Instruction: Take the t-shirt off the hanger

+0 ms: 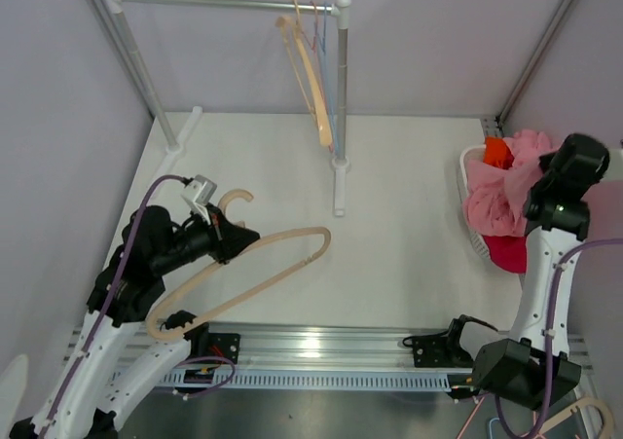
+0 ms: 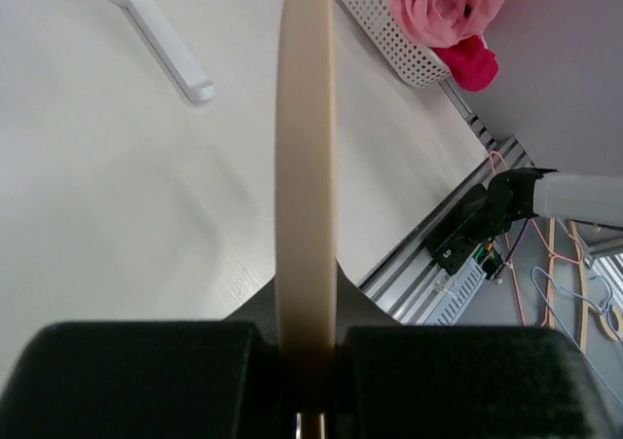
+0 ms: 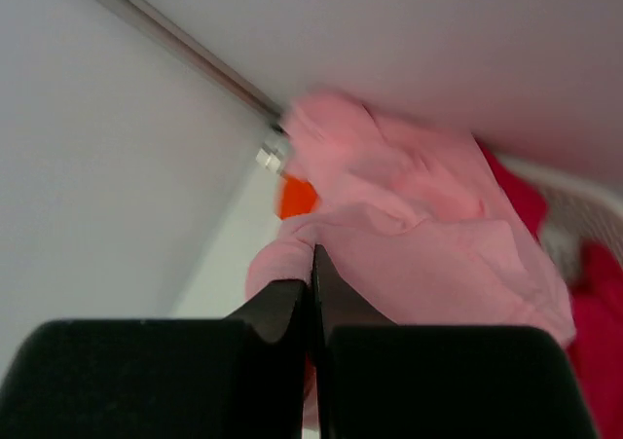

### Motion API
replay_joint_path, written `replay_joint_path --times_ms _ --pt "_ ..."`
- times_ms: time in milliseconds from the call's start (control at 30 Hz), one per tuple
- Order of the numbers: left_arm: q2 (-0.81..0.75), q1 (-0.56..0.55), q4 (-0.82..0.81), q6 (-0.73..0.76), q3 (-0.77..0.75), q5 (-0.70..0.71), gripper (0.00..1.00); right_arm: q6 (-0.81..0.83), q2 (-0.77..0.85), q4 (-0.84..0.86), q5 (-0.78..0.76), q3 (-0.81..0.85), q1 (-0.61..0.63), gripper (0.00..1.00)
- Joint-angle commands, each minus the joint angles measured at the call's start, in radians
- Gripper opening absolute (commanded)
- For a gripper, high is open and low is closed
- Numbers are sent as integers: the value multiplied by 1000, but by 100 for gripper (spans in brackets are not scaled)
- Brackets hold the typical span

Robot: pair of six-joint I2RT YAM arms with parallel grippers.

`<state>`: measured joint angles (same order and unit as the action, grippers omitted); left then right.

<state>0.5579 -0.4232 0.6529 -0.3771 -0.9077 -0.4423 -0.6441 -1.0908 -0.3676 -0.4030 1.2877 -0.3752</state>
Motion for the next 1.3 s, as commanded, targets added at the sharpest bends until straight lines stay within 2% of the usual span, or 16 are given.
replay_joint_path --times_ms 0,33,100,200,300,400,500,533,567,667,733,900,933,1000,1200,1267 --pt "56 23 -110 -19 -112 7 1 -138 68 30 7 -244 -2 1" --pt "69 37 -128 -41 -120 -7 1 -152 75 89 18 -361 -1 4" --pt "121 60 -169 -69 -140 -42 1 -169 54 108 17 -433 1 7" --pt "218 75 -188 -92 -197 -76 0 -226 2 111 -46 -516 22 2" --pt "286 93 -162 -76 -287 -76 1 -226 -14 150 -85 -547 33 0" --pt "358 147 -139 -57 -393 -59 1 -217 -17 115 -125 -495 38 8" --pt "431 211 -116 -63 -508 -72 1 -185 20 91 -198 -424 53 30" --pt "454 228 -96 -62 -534 -70 1 -175 23 76 -217 -397 61 41" --pt "502 242 -75 -56 -625 -70 1 -164 22 62 -258 -368 79 44" --pt "574 273 11 -10 -764 -15 1 -114 -1 33 -330 -272 116 54" --pt "606 282 62 26 -848 13 1 -76 -17 30 -347 -223 125 67" --pt "713 300 91 53 -930 68 1 3 -41 25 -404 -136 163 80" --pt "732 304 91 55 -960 68 1 17 -49 24 -421 -124 167 90" --pt "786 308 97 66 -984 86 0 37 -55 -2 -428 -87 162 99" --pt "911 308 140 151 -1155 224 0 17 78 -30 -385 -137 167 99" --pt "951 307 146 178 -1223 319 1 15 130 -31 -355 -163 179 100"
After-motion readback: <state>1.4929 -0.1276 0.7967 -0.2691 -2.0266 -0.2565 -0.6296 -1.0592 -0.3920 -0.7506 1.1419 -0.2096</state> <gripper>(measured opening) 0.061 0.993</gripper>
